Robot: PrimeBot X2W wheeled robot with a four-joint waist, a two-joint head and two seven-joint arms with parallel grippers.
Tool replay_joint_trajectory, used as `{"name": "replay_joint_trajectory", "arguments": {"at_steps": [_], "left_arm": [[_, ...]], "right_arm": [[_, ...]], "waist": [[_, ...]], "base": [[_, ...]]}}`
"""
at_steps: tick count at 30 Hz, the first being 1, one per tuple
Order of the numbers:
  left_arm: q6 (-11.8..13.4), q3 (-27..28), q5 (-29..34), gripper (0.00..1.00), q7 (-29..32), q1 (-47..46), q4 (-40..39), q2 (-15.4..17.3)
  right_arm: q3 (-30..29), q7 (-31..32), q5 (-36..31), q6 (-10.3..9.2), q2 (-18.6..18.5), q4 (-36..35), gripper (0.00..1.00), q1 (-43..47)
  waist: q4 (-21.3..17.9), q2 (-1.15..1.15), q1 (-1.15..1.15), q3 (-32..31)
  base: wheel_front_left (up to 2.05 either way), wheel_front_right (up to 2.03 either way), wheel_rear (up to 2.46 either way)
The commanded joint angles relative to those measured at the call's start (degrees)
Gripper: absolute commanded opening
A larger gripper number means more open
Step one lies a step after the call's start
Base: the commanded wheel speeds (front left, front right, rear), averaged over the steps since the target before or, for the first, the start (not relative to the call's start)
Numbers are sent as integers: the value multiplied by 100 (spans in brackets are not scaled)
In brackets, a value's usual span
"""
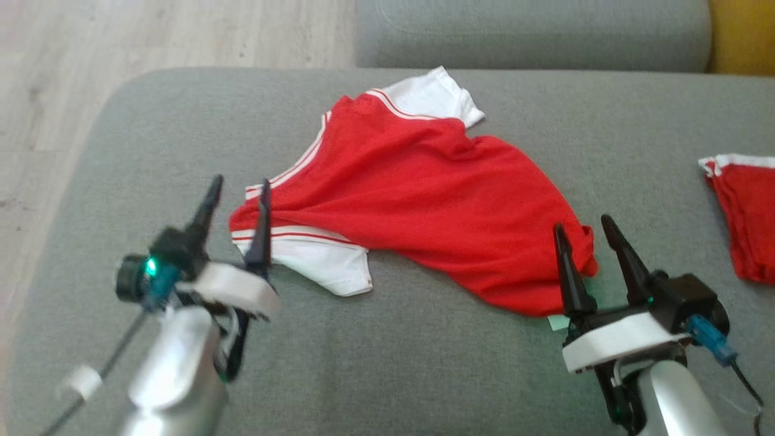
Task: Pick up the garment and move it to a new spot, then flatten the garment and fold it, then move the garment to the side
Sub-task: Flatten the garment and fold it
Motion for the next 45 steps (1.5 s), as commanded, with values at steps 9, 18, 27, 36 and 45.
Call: {"name": "replay_joint_trajectory", "arguments": {"at_steps": [9,18,27,36,45], "left_arm": [[350,-184,153,100,76,1025,-1863,-98],[386,-435,153,100,316,1140,-2278,-199],[371,-529,104,100,272,1061,-2185,-271],[392,-564,41,100,204,1047,-2113,-310],[345,-672,6,100,159,957,-2081,-356]], "right_arm": [[-346,163,-78,20,-10,-68,100,-404],[-1275,1555,-974,20,-24,1380,100,-1762],[-1268,1950,-1359,20,-369,2915,0,-2455],[-1325,1568,-1857,20,-1004,3198,0,-3230],[-809,1431,-2361,20,-1864,3725,0,-4187]], "waist": [[416,0,1,81],[853,0,1,557],[1147,0,1,726],[1122,0,1,659],[1246,0,1,775]], "base": [[0,0,0],[0,0,0],[0,0,0],[0,0,0],[0,0,0]]}}
